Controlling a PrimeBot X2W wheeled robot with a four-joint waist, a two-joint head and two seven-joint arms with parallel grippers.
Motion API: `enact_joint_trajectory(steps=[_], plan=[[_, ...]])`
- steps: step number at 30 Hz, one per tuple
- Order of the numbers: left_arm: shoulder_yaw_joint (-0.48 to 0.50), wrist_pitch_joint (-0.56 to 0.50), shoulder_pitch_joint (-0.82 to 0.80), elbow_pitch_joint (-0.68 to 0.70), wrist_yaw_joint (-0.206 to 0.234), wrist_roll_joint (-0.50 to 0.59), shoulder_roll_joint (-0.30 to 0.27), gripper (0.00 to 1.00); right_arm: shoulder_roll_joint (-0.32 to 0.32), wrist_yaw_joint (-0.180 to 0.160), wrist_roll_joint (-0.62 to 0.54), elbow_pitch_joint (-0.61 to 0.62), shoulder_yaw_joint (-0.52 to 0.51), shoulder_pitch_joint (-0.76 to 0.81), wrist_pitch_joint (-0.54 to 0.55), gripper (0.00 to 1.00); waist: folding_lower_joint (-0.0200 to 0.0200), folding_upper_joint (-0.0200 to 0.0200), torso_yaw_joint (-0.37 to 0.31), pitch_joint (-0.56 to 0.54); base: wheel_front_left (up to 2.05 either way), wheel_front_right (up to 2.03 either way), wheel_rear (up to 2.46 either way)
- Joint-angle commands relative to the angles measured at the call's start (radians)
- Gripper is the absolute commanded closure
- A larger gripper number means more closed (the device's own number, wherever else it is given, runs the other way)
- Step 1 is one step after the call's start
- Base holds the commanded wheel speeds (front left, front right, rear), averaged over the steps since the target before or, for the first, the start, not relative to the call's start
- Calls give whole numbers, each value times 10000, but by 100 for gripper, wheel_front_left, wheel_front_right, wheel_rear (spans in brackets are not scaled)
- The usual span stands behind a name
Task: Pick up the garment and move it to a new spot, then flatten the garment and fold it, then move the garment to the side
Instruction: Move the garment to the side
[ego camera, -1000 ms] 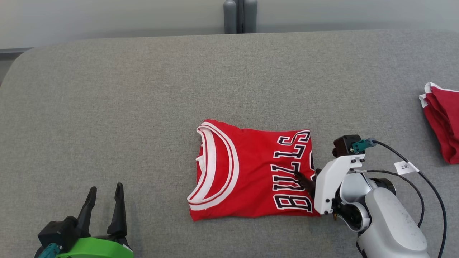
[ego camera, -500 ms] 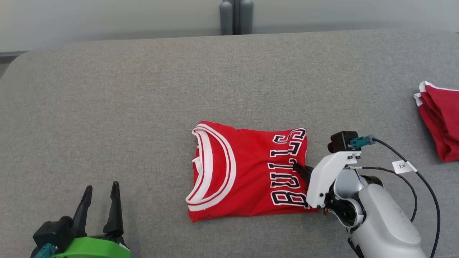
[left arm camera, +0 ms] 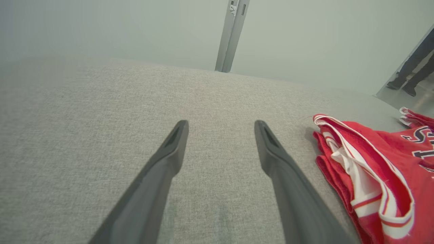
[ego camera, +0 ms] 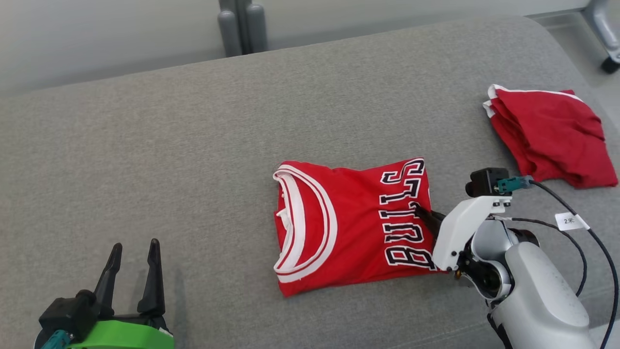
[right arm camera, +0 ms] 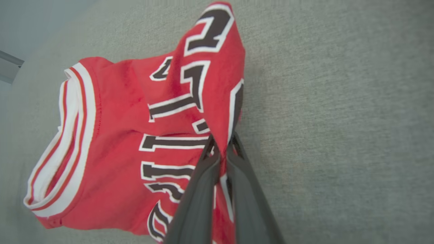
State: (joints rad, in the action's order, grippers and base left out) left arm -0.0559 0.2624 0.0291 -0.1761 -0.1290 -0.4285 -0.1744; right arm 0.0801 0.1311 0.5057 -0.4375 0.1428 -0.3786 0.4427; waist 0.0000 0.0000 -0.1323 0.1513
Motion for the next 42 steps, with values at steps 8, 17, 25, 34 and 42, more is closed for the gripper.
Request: enact_joint_trajectory(steps=[8, 17, 25, 34, 42], plan=[[-84, 24, 161, 188, -34, 94, -165, 0, 533, -7, -264, 729, -712, 398, 197, 100, 0, 0, -1762, 128, 0, 0, 0], [-364, 24, -251, 355, -34, 5, -386, 0, 841, -5, -1055, 1684, -1081, -373, 432, 100, 0, 0, -1775, 691, 0, 0, 0], [-574, 25, -436, 398, -35, -174, -631, 0, 1140, -7, -1809, 1949, -1221, -2382, 1373, 100, 0, 0, -1377, 1136, 0, 0, 0], [-661, 24, -612, 435, -35, -318, -823, 0, 1392, -7, -2325, 1804, -2258, -3671, 2051, 100, 0, 0, -933, 1532, 0, 0, 0], [-392, 25, -546, 565, -35, -360, -910, 0, 1368, -5, -2482, 2273, -3160, -4086, 2706, 100, 0, 0, -1058, 1716, 0, 0, 0]])
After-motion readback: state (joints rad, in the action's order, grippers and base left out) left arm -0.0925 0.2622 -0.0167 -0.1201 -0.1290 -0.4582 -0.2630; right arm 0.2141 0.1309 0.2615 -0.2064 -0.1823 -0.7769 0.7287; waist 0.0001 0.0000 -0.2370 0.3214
